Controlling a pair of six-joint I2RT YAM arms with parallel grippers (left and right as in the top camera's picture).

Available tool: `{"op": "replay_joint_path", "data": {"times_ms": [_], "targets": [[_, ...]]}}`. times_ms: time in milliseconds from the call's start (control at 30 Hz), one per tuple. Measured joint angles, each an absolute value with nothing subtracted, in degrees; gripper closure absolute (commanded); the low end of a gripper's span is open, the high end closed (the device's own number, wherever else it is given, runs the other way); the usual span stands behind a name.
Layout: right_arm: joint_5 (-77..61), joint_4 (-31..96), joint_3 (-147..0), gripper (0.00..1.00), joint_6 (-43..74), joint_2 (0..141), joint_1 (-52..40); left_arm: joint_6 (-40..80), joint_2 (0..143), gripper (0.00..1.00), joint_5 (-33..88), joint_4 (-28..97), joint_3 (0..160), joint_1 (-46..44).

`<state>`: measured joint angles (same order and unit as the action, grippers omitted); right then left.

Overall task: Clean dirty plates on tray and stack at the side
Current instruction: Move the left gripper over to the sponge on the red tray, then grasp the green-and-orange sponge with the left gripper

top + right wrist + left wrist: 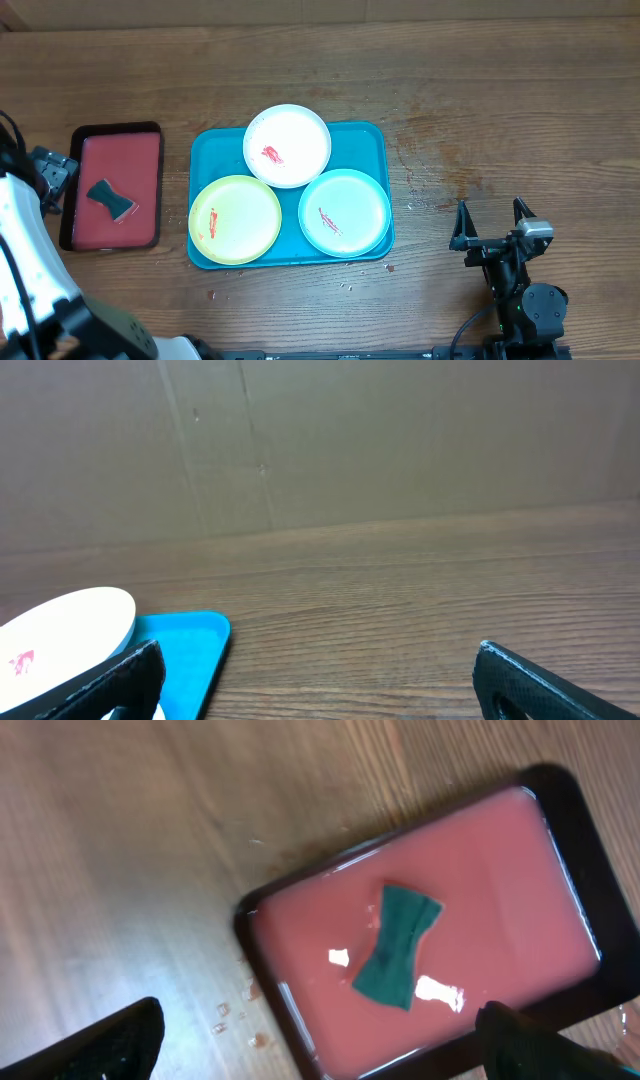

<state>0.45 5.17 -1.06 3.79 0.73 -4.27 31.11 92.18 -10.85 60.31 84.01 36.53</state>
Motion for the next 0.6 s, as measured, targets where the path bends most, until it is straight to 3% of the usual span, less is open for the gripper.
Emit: {"op": "replay_joint_path", "data": {"times_ms": [100,300,600], "targets": [[0.4,5.2,-1.1,0.00,3.8,0.7,-4.3,28.0,96.9,0.16,-6.2,56.7,84.0,36.6],[0.4,5.2,-1.1,0.00,3.8,0.7,-4.3,22.1,105.4,0.19,2.1,51.4,84.0,36.6],[0.4,5.2,-1.1,0.00,3.8,0.7,-4.3,20.0,114.4,0.26,5.0,51.0,84.1,36.4]]}}
